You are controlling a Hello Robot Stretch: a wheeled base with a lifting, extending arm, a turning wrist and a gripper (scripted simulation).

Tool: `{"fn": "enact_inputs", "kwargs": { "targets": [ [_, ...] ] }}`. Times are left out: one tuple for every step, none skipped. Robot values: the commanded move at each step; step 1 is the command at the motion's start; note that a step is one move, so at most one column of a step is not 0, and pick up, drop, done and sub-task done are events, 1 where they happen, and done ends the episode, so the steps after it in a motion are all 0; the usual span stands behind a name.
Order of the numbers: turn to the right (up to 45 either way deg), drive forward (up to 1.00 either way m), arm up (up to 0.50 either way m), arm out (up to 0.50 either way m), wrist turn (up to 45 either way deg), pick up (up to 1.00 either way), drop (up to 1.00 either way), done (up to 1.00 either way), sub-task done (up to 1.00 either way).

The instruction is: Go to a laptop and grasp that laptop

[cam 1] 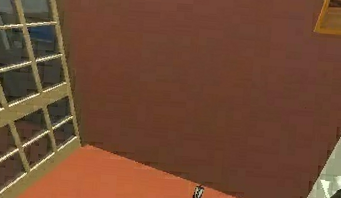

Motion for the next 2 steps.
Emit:
{"fn": "enact_inputs", "kwargs": {
  "targets": [
    [45.0, 0.00, 0.00, 0.00, 0.0, 0.00, 0.00, 0.00, 0.00],
    [12.0, 0.00, 0.00, 0.00, 0.0, 0.00, 0.00, 0.00, 0.00]
  ]
}}
